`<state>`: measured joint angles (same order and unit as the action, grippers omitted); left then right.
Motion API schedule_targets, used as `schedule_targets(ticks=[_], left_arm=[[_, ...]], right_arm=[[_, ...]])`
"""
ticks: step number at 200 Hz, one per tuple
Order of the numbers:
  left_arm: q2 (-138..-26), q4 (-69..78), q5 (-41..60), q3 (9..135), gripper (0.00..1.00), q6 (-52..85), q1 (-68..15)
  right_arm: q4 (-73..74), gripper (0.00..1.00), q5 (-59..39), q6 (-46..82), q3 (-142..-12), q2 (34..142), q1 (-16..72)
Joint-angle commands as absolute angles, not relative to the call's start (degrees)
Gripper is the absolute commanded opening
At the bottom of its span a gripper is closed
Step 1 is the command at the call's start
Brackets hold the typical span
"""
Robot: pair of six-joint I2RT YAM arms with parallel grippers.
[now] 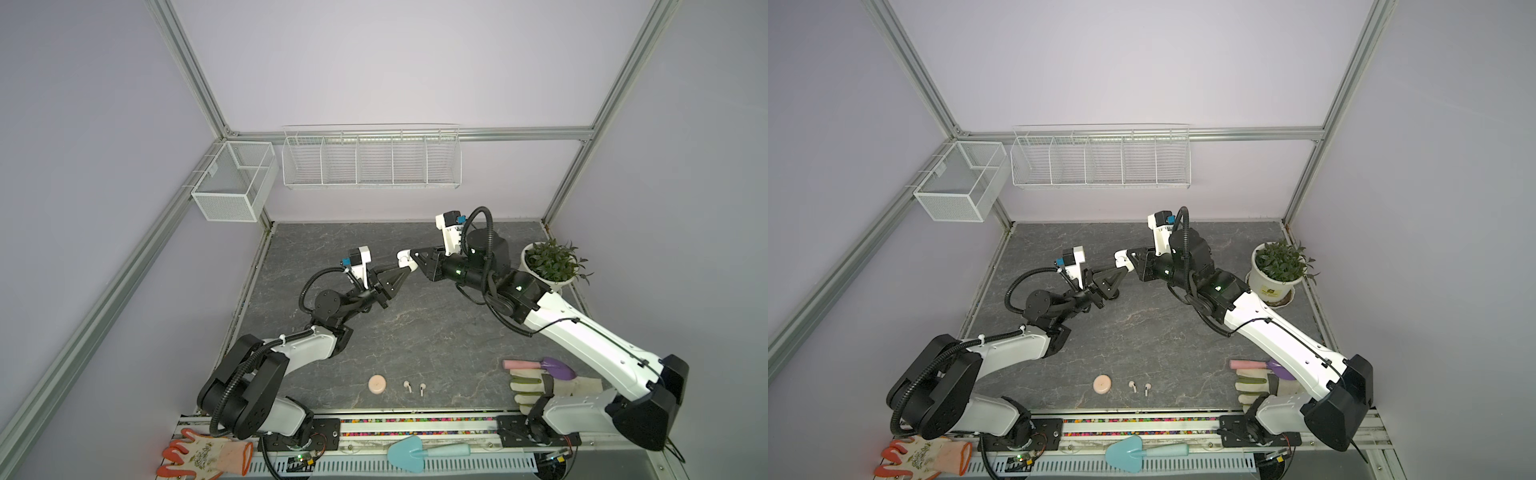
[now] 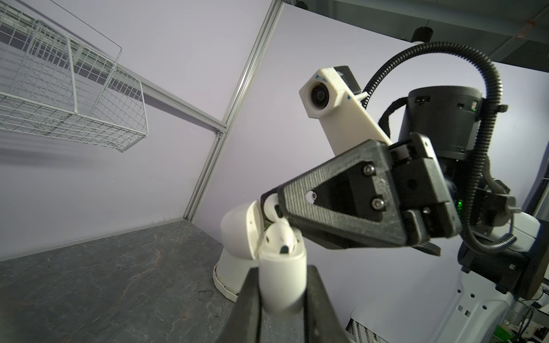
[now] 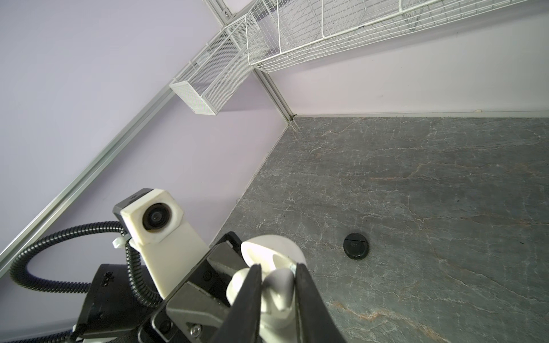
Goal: Insert the wireless bluetooth earbuds into the charging case
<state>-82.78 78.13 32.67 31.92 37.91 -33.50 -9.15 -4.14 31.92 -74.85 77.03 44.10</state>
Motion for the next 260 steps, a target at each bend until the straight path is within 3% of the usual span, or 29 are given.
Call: schedule_targets(ticks=[1, 47, 71, 153, 260], left_arm=[[-82.09, 81.21, 34.0, 33.2, 0.0, 38.07, -33.57], [-82.18, 81.21, 34.4, 32.83, 0.0, 37.56, -33.57], [-82.51, 81.21, 36.35, 32.52, 0.0, 37.0, -33.57], [-83.71, 81.21, 43.61, 31.7, 0.0, 30.22, -34.1], [-83.94, 81.21, 46.57, 31.82, 0.0, 25.06, -34.94]], right_arm=[[-10.2, 0.26, -4.4, 30.95, -75.92, 76.72, 44.55], [-15.71, 0.43, -5.31, 26.88, -78.91, 75.36, 44.04], [-24.17, 0.52, -14.76, 22.75, -83.03, 75.66, 40.0], [-28.81, 0.49, -32.06, 26.36, -80.56, 72.55, 33.49], [-33.73, 0.44, -31.45, 23.14, -82.14, 75.64, 33.48]])
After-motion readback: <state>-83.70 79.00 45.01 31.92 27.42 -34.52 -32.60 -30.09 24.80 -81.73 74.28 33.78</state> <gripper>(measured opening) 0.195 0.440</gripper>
